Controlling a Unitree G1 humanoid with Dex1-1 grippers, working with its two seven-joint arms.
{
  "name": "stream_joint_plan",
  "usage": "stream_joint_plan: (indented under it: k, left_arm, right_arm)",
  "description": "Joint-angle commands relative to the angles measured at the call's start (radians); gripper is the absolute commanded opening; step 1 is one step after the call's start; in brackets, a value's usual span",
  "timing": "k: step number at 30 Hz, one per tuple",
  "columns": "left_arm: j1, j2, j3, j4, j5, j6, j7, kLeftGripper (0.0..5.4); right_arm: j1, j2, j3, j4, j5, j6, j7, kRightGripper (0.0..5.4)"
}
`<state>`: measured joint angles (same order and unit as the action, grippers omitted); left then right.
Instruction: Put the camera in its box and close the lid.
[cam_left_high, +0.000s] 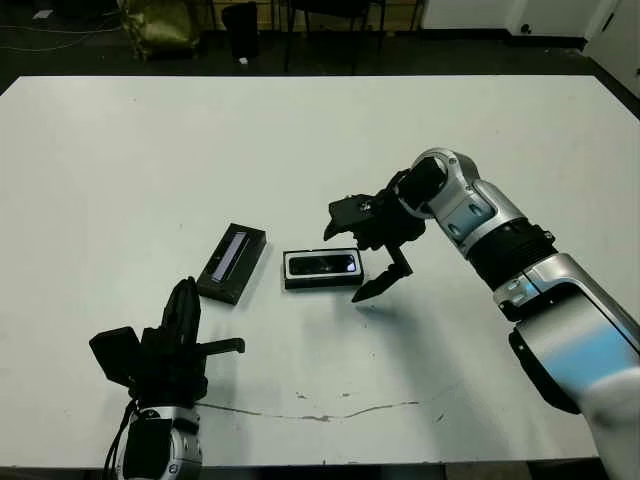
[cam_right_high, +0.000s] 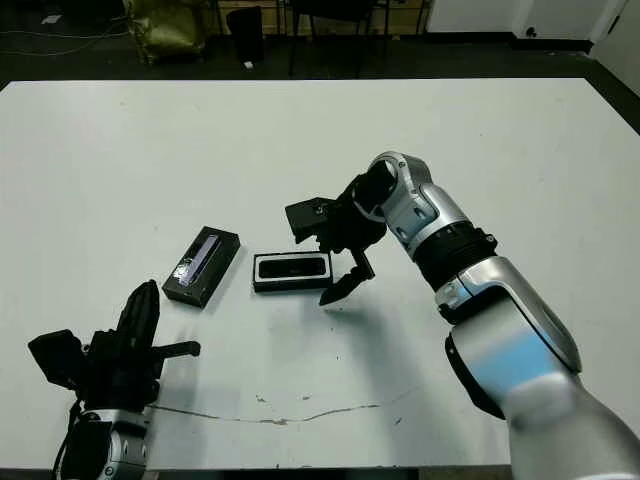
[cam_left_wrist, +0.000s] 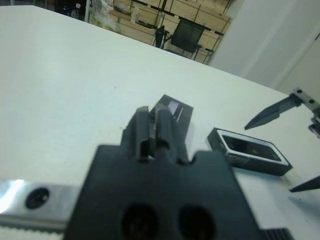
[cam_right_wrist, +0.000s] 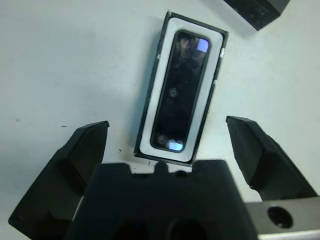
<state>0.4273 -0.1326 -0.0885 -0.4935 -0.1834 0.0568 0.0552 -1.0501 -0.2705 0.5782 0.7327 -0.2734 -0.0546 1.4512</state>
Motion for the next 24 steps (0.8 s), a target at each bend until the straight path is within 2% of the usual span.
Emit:
stream_joint_plan:
  k: [1, 4, 7, 10, 13, 17, 20, 24]
  left_arm:
    - [0.009, -0.002, 0.006, 0.01, -0.011, 0.014, 0.002, 0.0]
    - [0.012, -0.003, 0.004, 0.009, -0.013, 0.014, 0.004, 0.0]
    - [0.01, 0.003, 0.004, 0.014, -0.001, 0.004, 0.003, 0.0]
    - [0.011, 0.003, 0.003, 0.013, 0.005, 0.001, 0.006, 0.0]
    - [0.013, 0.0, 0.006, 0.011, -0.001, 0.005, 0.007, 0.0]
    - [0.017, -0.007, 0.009, -0.003, -0.02, 0.023, 0.011, 0.0]
    - [0.014, 0.001, 0.015, -0.002, -0.025, 0.017, 0.0, 0.0]
    - [0.006, 0.018, 0.029, -0.009, -0.018, 0.02, -0.007, 0.0]
  right_arm:
    - [-0.004, -0.007, -0.015, 0.014, 0.003, -0.038, -0.014, 5.36]
    - [-0.013, -0.006, -0.039, 0.032, 0.015, -0.034, -0.024, 5.36]
    - [-0.01, -0.008, -0.098, 0.031, 0.058, 0.018, -0.044, 5.36]
    - [0.029, -0.027, -0.18, -0.055, 0.113, 0.09, -0.1, 5.36]
    - [0.114, -0.051, -0.29, -0.232, 0.2, 0.215, -0.179, 5.36]
    - [0.287, -0.066, -0.451, -0.558, 0.314, 0.405, -0.358, 5.36]
    - [0.464, -0.063, -0.545, -0.795, 0.317, 0.415, -0.542, 5.0]
    - [0.714, -0.058, -0.628, -1.015, 0.321, 0.358, -0.717, 4.11]
